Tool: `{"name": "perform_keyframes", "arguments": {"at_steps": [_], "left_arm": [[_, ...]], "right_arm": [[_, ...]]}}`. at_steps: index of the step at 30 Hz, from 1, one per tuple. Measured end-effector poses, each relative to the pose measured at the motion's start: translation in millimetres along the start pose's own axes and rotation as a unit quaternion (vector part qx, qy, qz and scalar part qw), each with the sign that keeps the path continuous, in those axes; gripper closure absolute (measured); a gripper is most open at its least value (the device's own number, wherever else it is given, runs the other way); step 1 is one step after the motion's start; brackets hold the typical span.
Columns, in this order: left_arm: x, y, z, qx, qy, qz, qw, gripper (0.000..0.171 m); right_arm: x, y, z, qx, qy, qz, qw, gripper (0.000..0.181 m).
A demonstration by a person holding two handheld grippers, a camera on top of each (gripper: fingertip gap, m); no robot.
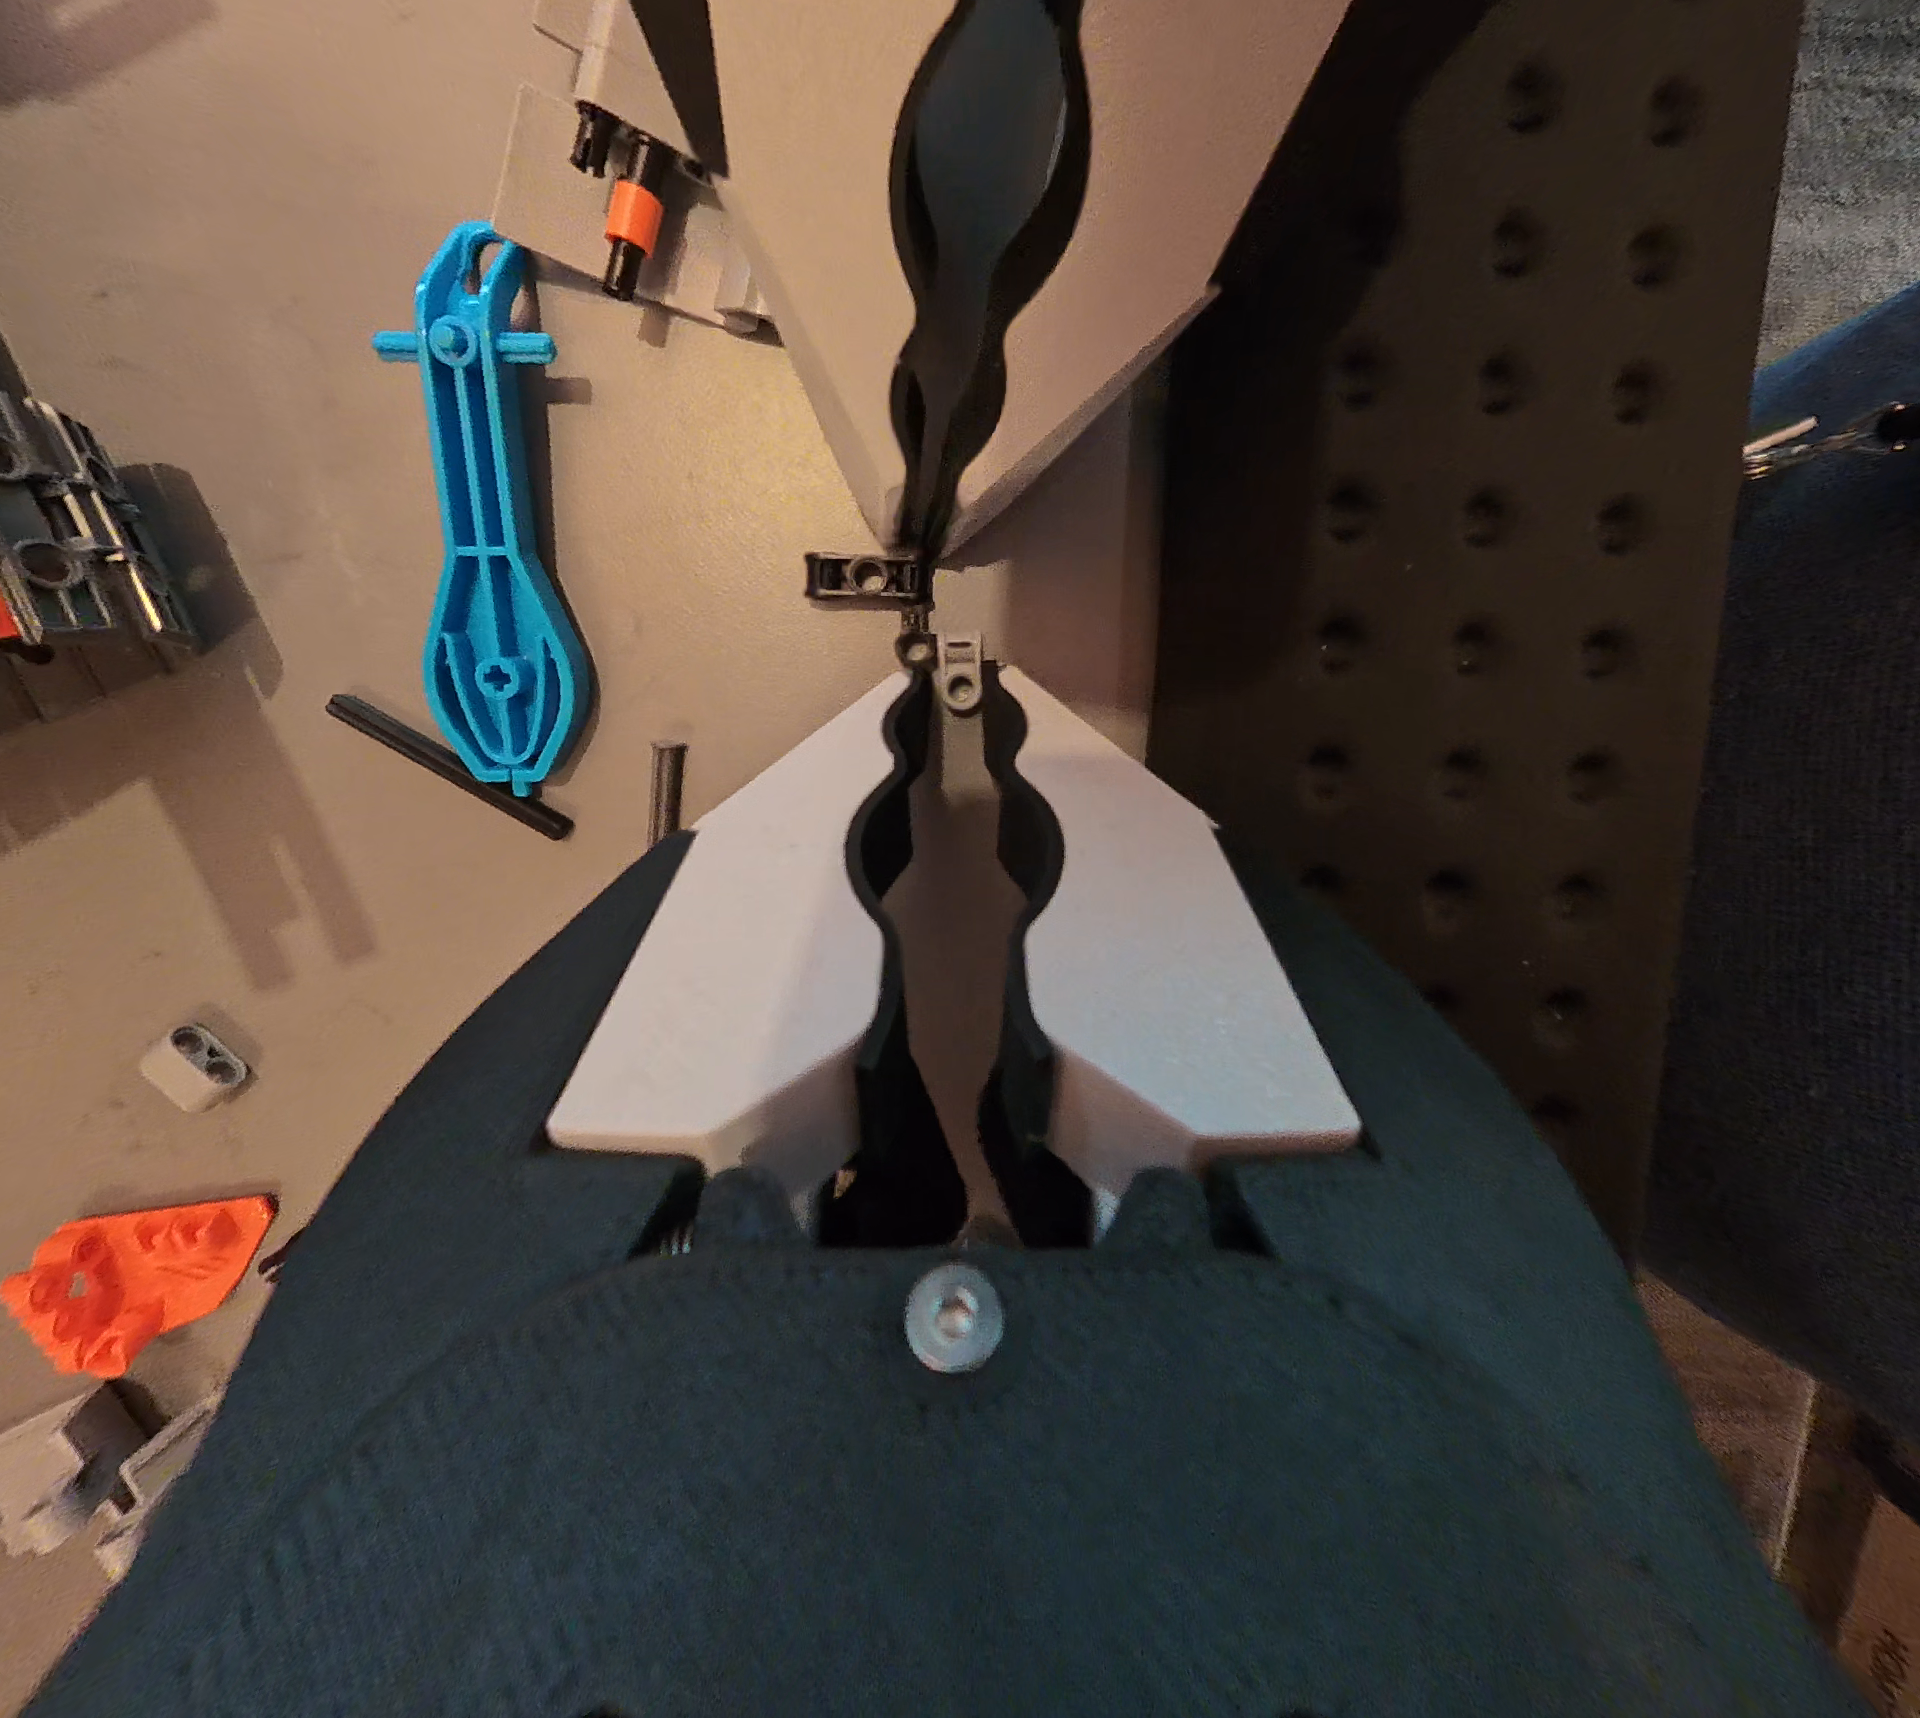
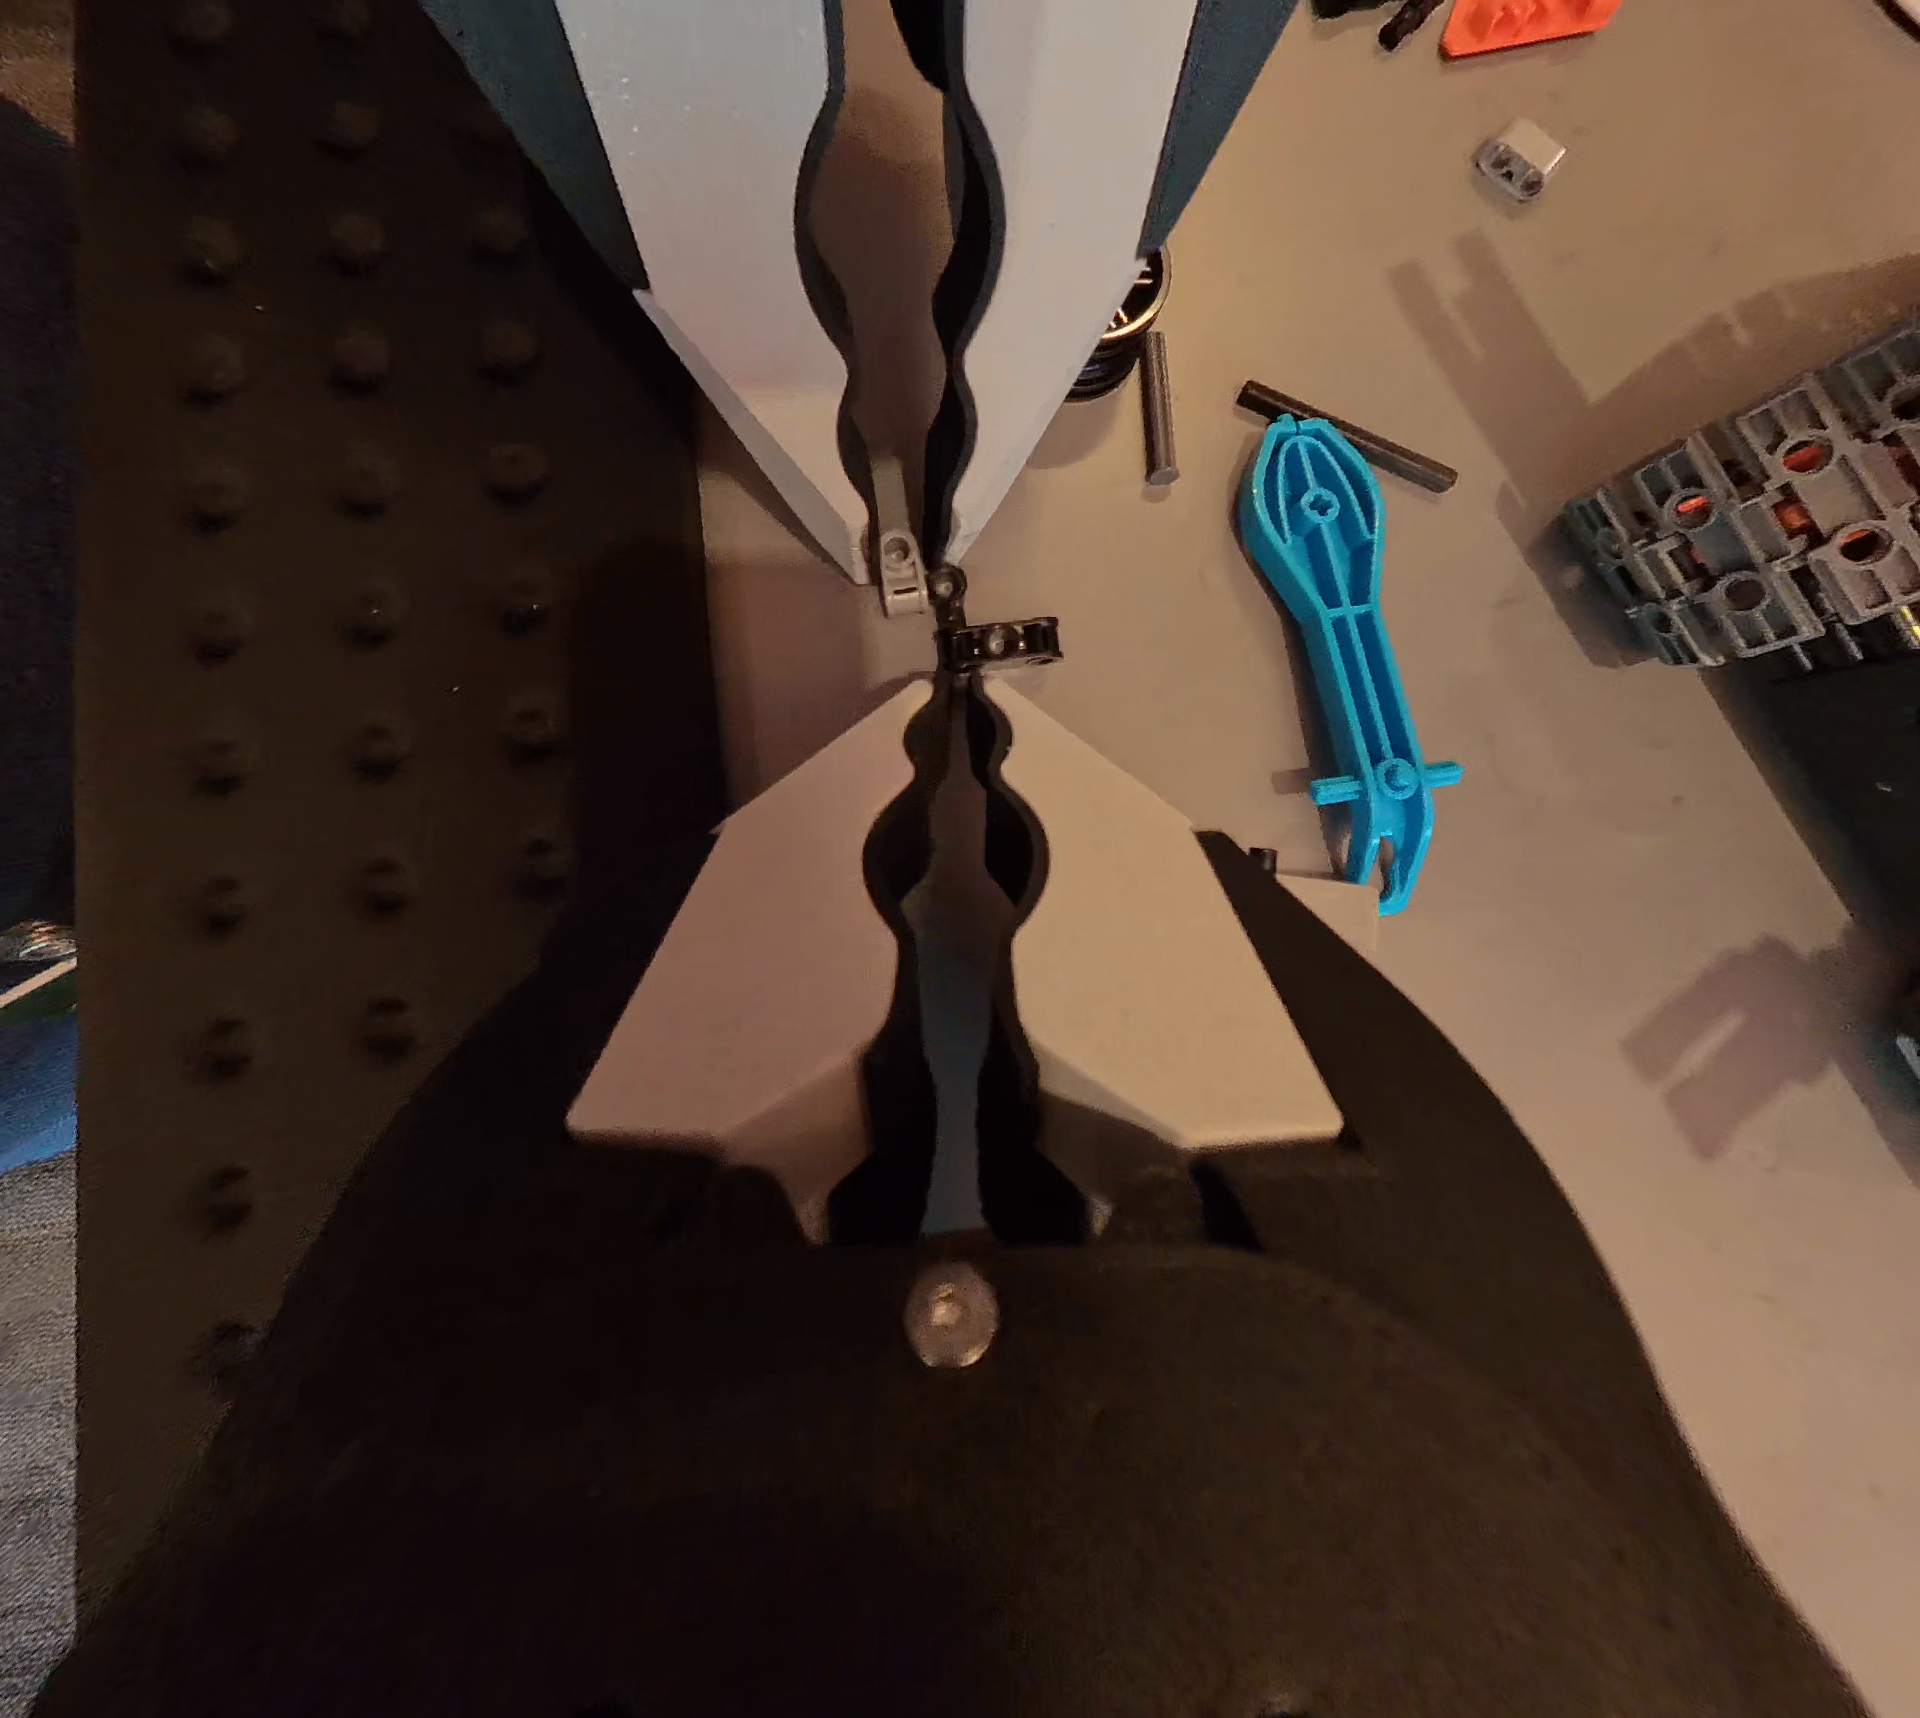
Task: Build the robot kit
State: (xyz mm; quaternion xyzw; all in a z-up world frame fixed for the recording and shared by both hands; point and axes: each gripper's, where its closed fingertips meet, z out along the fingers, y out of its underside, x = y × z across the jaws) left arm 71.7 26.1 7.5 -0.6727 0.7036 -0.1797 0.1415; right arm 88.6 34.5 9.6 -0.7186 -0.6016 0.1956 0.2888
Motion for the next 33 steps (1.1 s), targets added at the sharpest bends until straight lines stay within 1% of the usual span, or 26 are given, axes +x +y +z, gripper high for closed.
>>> {"name": "perform_keyframes", "arguments": {"at_steps": [7,17,21,25,26,28,30,33], "left_arm": [[0,0,0,0.013,-0.004,0.009,1.000,0.166],[0,0,0,0.001,0.017,0.057,0.998,0.167],[0,0,0,0.003,0.020,0.064,0.998,0.167],[-3,1,0,0.004,-0.013,0.068,0.998,0.166],[-3,1,0,0.006,-0.023,0.073,0.997,0.166],[0,1,-2,0.005,-0.050,0.107,0.993,0.166],[4,-1,-7,0.012,-0.070,0.129,0.989,0.166],[1,-3,-17,0.015,-0.124,0.167,0.978,0.166]], "right_arm": [[0,-1,1,0.006,-0.009,-0.026,1.000,0.181],[-2,-4,4,0.011,-0.075,-0.053,0.996,0.181],[-2,-4,4,0.012,-0.082,-0.052,0.995,0.181],[-1,-4,3,0.018,-0.063,-0.046,0.997,0.181],[-2,-4,1,0.021,-0.064,-0.040,0.997,0.178],[2,-4,-4,0.023,-0.055,-0.020,0.998,0.166],[7,-10,-12,0.047,-0.054,0.003,0.997,0.166],[13,-20,-18,0.079,-0.068,0.051,0.993,0.162]]}}
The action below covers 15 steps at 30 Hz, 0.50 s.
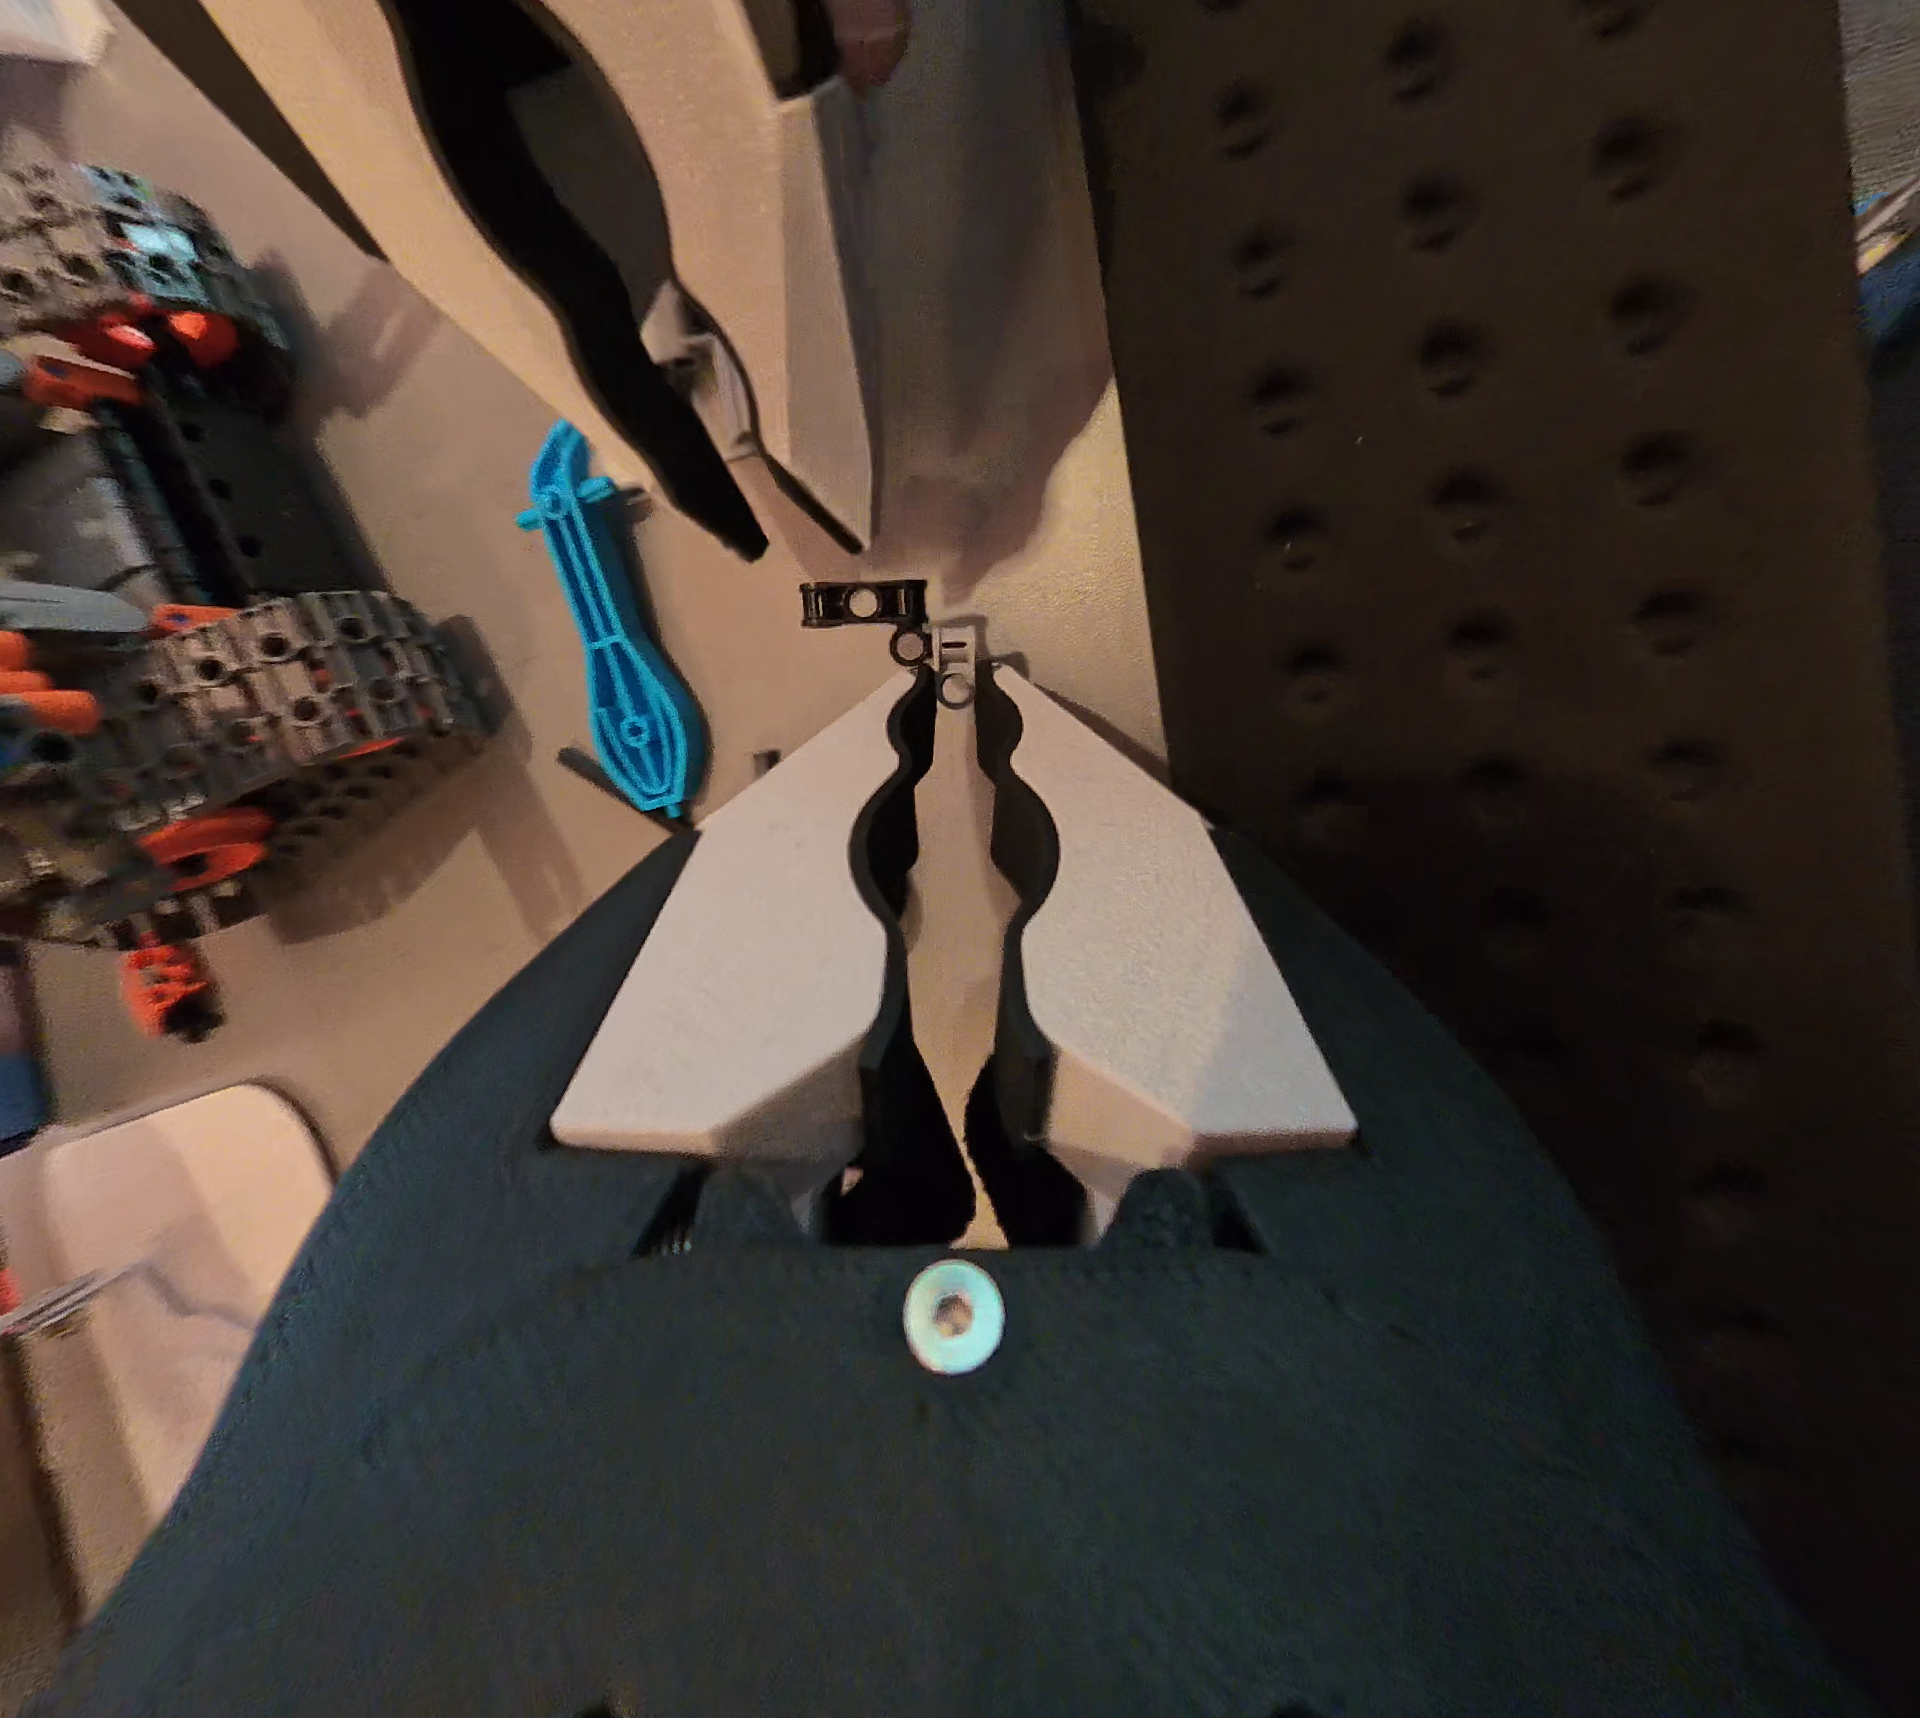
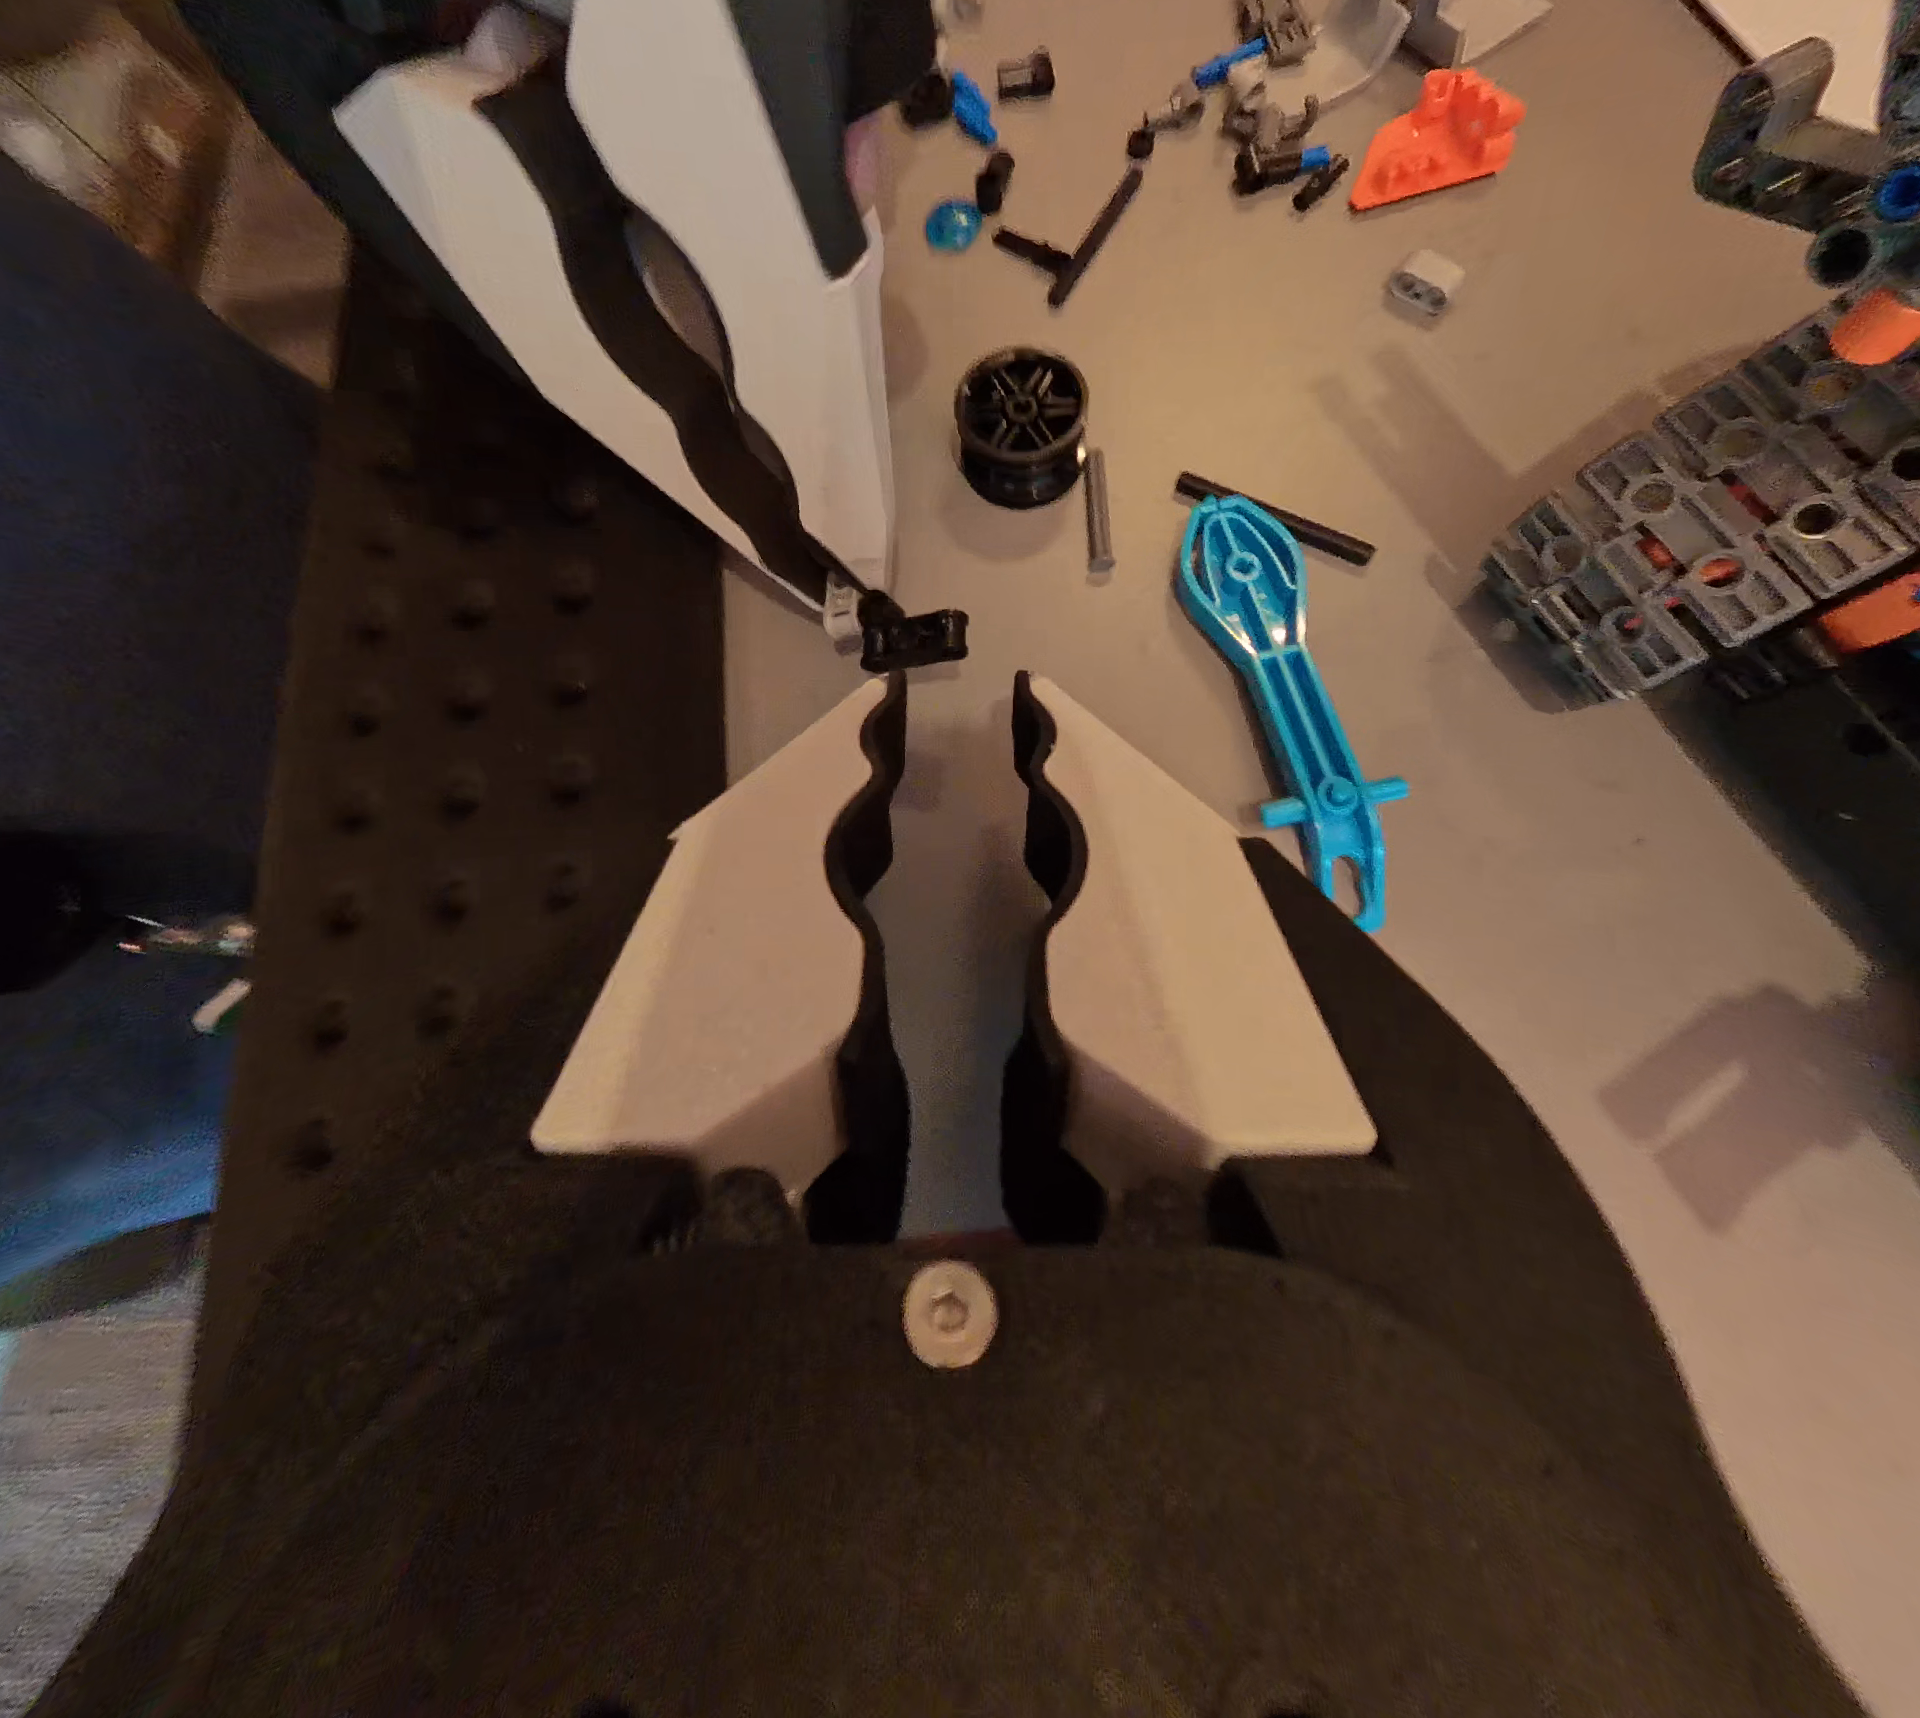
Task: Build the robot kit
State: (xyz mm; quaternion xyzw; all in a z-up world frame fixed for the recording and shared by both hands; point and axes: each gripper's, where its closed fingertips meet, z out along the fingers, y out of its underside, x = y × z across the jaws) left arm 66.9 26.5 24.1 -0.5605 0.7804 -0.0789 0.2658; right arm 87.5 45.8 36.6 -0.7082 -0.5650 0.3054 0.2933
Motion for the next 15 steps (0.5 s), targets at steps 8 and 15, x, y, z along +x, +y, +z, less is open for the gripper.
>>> {"name": "perform_keyframes", "arguments": {"at_steps": [8,15], "left_arm": [[-3,-2,-19,0.007,-0.078,0.077,0.994,0.166],[-13,2,-33,-0.007,-0.136,0.121,0.983,0.166]], "right_arm": [[-4,-15,3,0.030,-0.050,0.050,0.997,0.156],[-5,-34,-2,0.072,-0.080,0.087,0.990,0.153]]}}
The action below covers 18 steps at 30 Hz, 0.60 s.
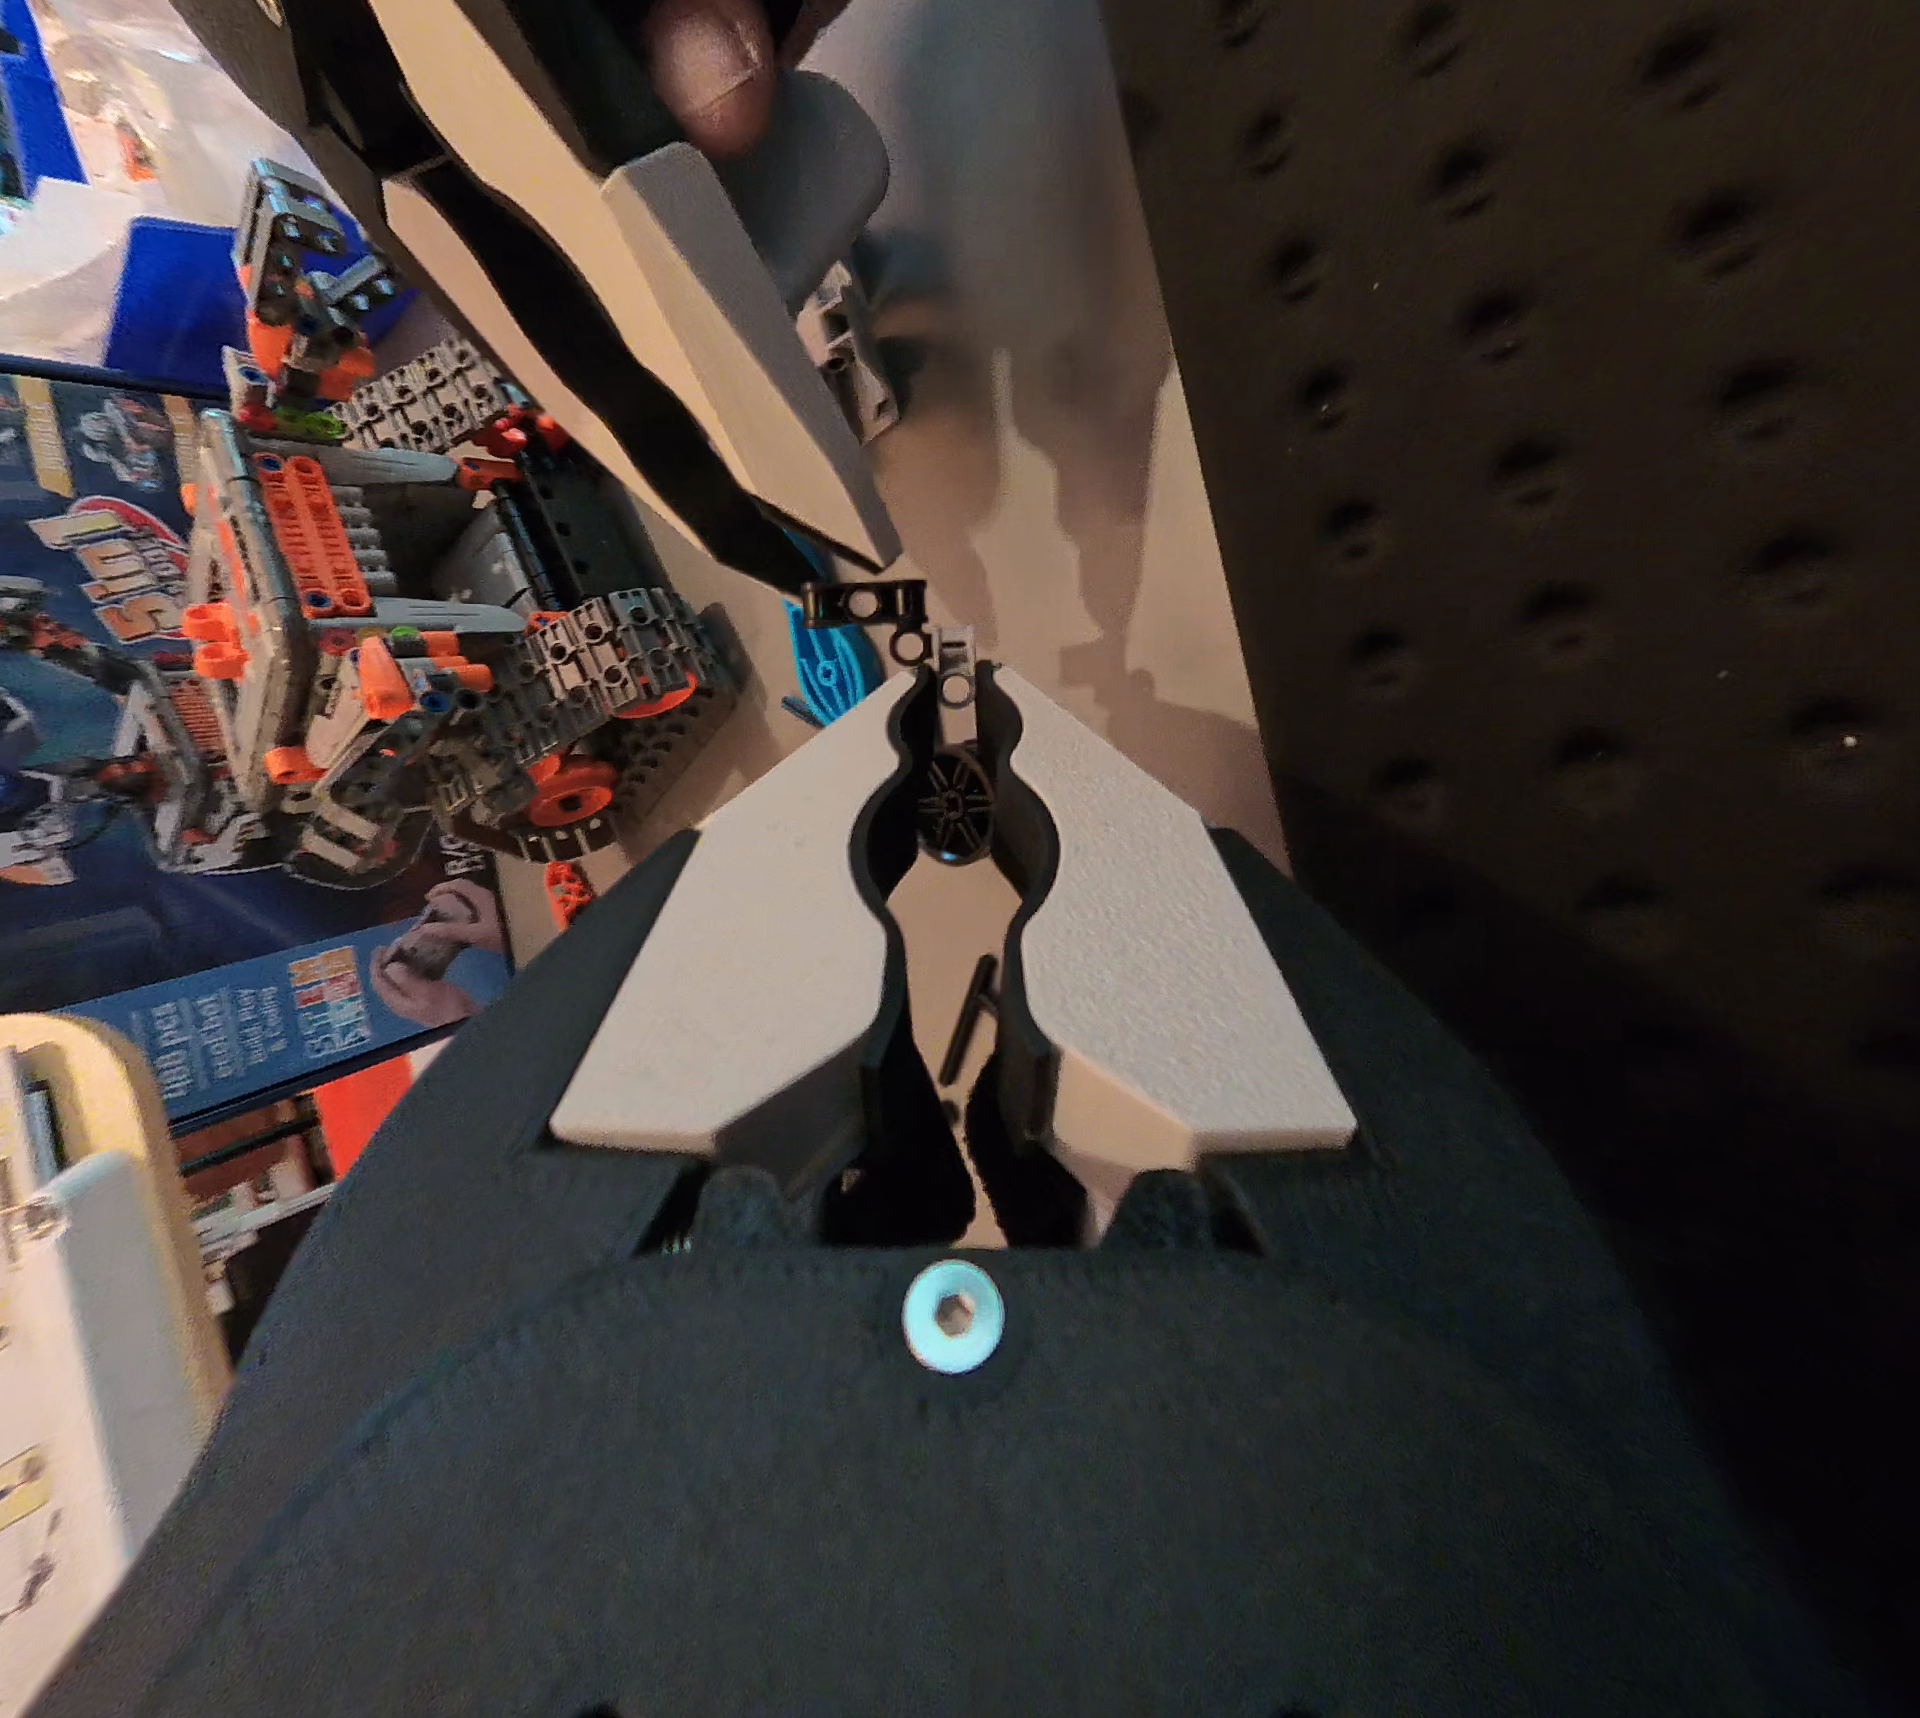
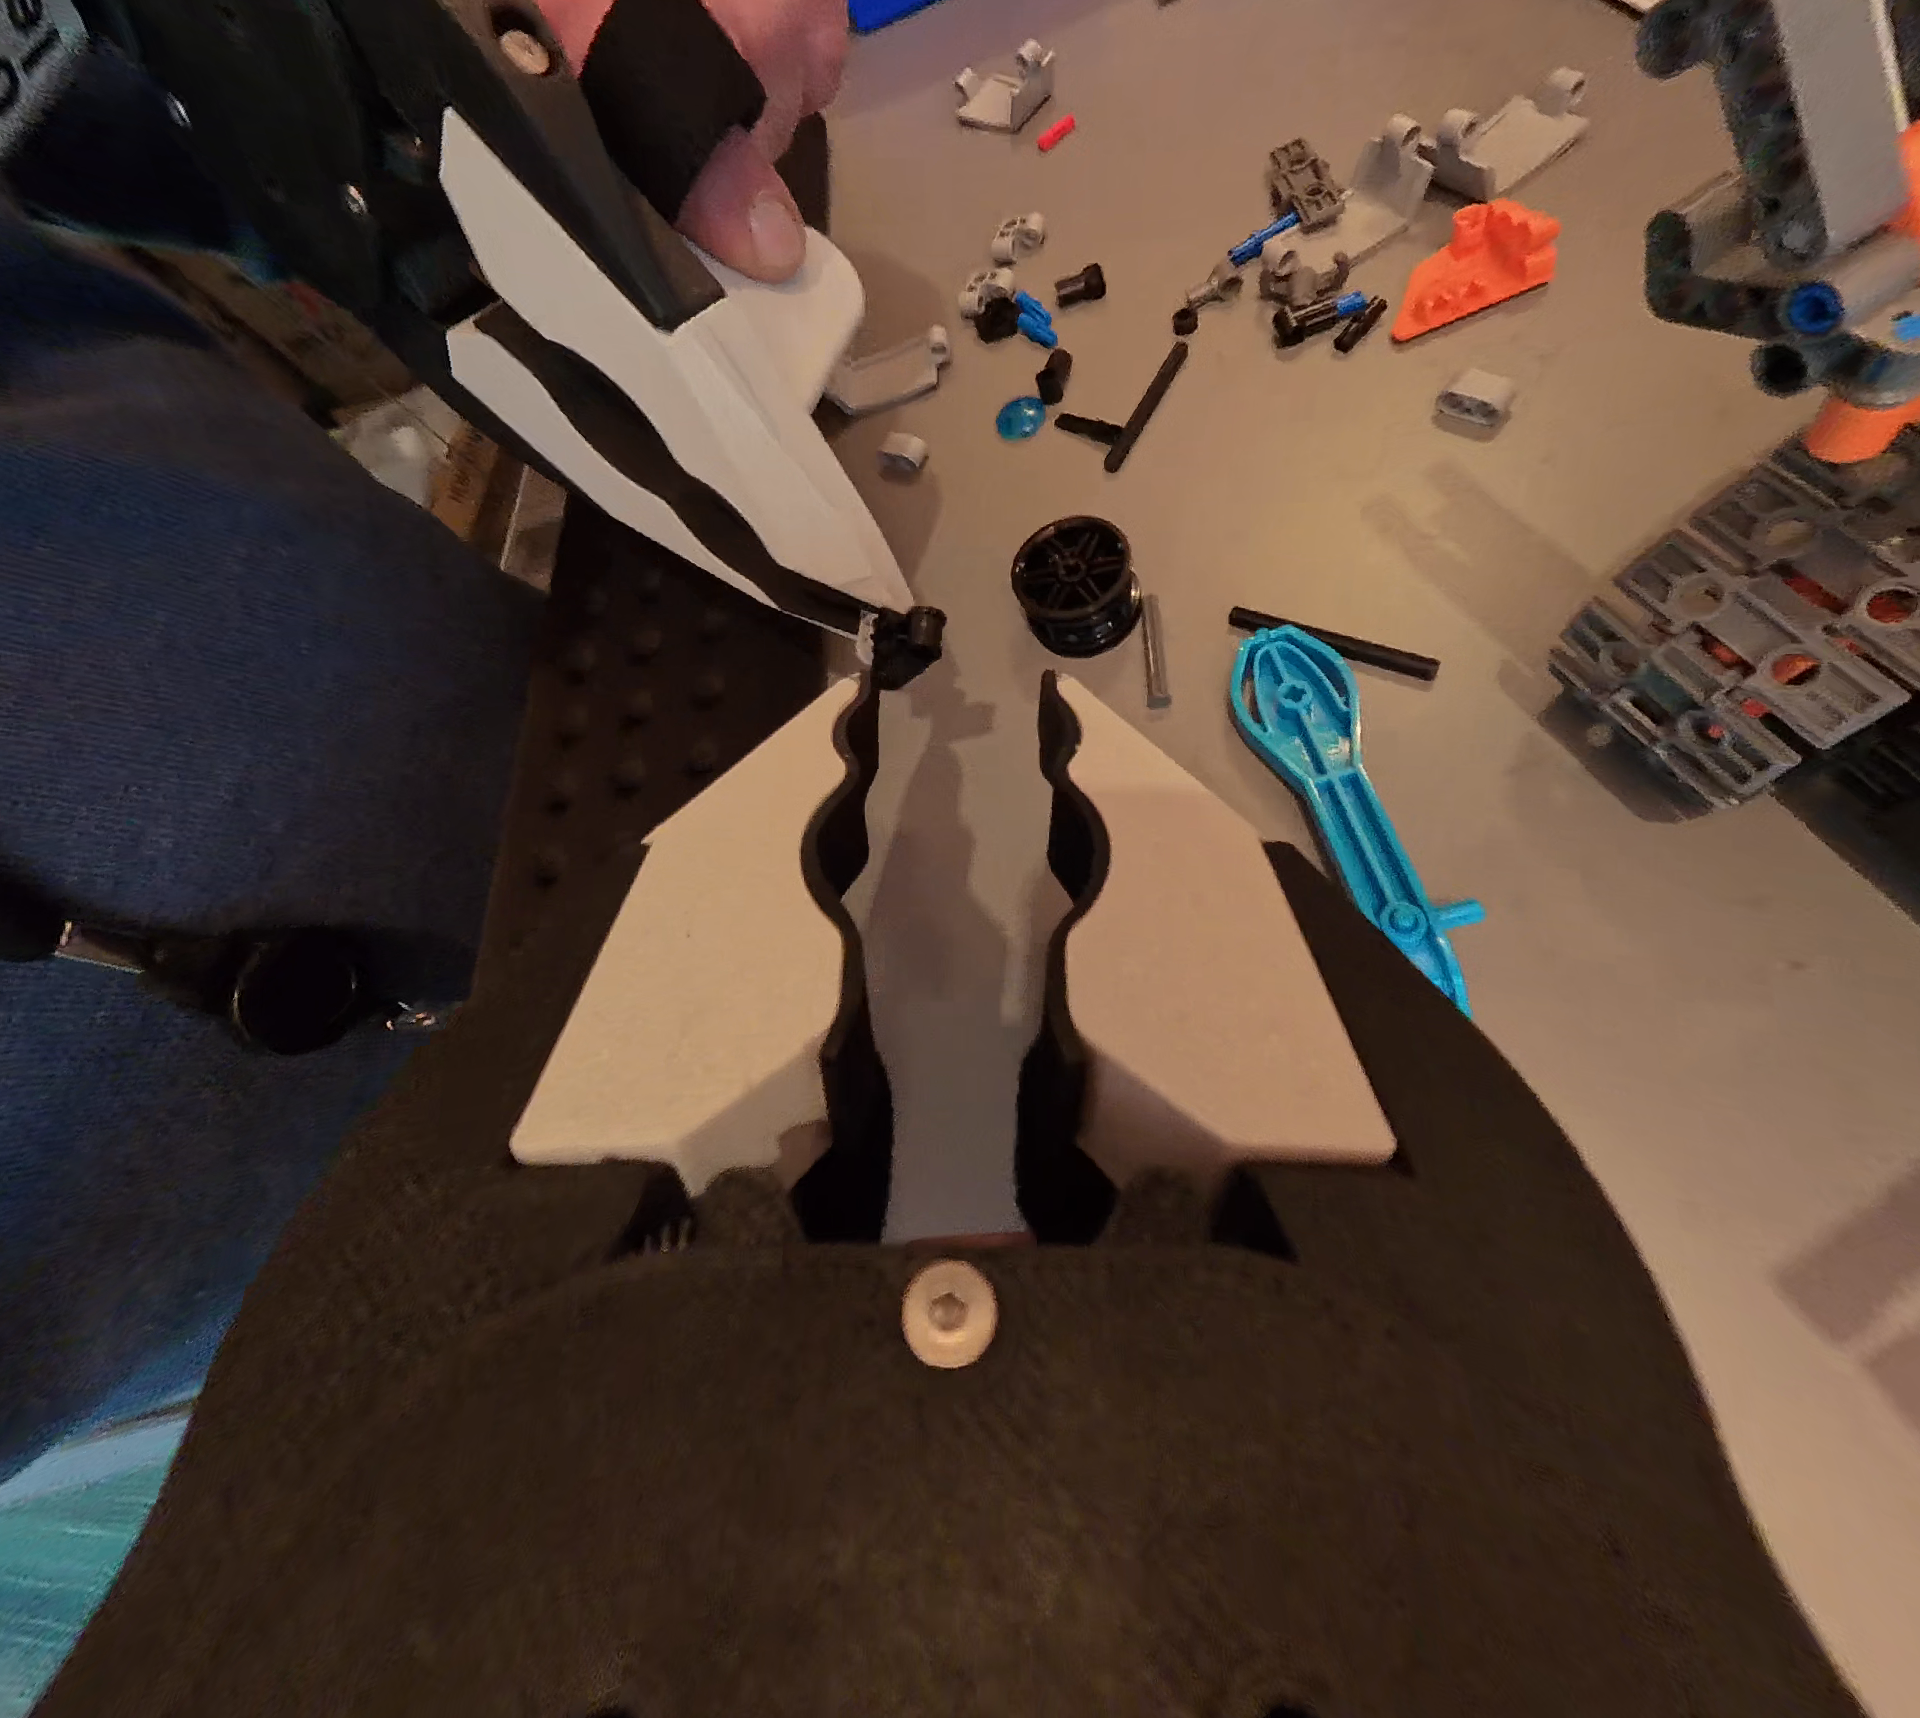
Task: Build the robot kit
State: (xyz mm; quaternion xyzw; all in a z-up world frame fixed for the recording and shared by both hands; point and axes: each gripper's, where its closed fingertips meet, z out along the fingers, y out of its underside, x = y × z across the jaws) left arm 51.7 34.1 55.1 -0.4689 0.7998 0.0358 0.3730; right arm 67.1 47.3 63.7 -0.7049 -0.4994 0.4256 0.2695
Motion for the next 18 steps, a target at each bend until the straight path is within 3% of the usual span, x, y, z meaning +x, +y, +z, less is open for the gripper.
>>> {"name": "perform_keyframes", "arguments": {"at_steps": [10,15,18], "left_arm": [[-14,2,-12,0.008,-0.058,0.035,0.998,0.166],[-19,-1,-15,0.011,-0.079,0.054,0.995,0.166],[-22,-1,-16,0.016,-0.092,0.054,0.994,0.166]], "right_arm": [[-10,-22,-2,0.058,-0.051,0.046,0.996,0.153],[-16,-30,-1,0.083,-0.075,0.052,0.992,0.175],[-16,-33,-3,0.090,-0.072,0.052,0.992,0.175]]}}
